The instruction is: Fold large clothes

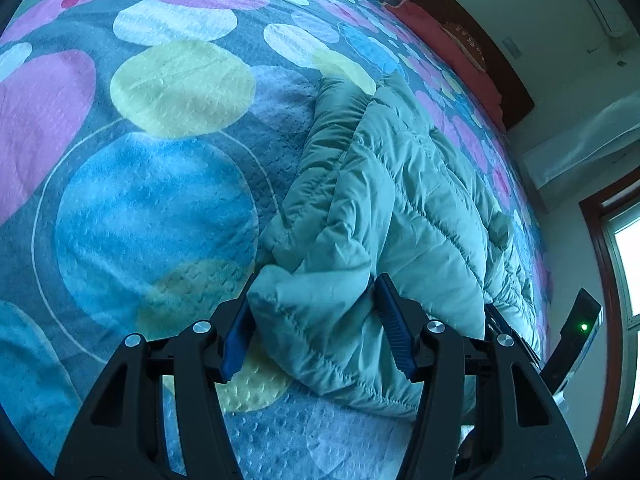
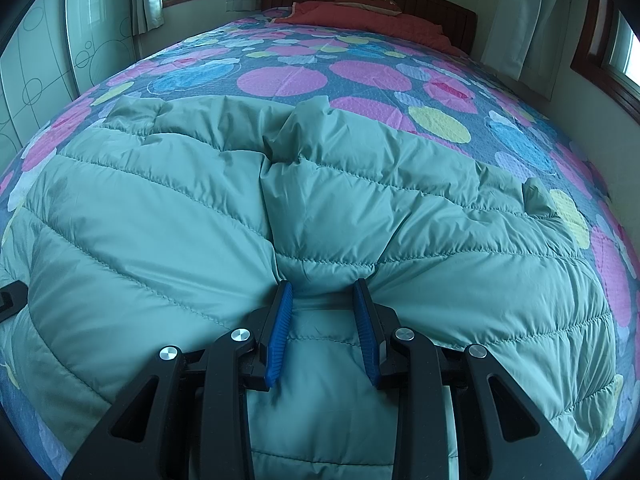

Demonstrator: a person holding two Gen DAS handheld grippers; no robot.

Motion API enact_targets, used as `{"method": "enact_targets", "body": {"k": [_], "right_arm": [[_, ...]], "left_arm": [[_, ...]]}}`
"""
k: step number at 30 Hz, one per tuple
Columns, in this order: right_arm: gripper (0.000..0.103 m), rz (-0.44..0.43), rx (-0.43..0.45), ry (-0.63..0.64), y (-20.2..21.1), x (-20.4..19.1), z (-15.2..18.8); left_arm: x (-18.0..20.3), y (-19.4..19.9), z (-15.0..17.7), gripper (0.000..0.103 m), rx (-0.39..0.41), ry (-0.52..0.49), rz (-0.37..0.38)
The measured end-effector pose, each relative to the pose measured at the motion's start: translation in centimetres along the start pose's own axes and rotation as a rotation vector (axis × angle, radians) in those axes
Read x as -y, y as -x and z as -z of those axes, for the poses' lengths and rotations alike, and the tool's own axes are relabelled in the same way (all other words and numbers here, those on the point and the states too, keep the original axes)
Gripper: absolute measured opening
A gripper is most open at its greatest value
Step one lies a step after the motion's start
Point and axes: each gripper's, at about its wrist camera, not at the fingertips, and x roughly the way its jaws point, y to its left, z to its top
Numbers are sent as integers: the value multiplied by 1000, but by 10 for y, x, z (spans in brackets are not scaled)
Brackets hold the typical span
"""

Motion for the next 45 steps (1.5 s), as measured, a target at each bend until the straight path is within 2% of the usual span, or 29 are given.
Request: {"method": "enact_targets", "body": {"k": [4,10,15,21,23,26,30,39,45], "right_arm": [[32,4,1,2,0,0,0],[32,6,1,2,0,-1,1],[32,10,3,4,1,-3,1],[32,15,5,7,2,-3,1],[32,16,5,8,1,-2,1],[32,16,5,7,2,-3,2],[32,20,6,8,3,-6,2],[32,-20,22,-33,12,16,-4],[32,-26,54,-107,36,72,-5]], "left_arm": [[-4,1,4,62,7,8,35],[-2,-13,-13,62,26,46,49],[5,-20,-20,59,35,37,46],[15,-26,-25,46,34,-2,31],[20,-23,-23,33,41,-29,30],[26,-16,-20,21,61,-62,31],[34,-2,-20,15,87,-76,46],[100,48,-14,12,199,-248,106],[159,58,3,12,215,-397,135]]}}
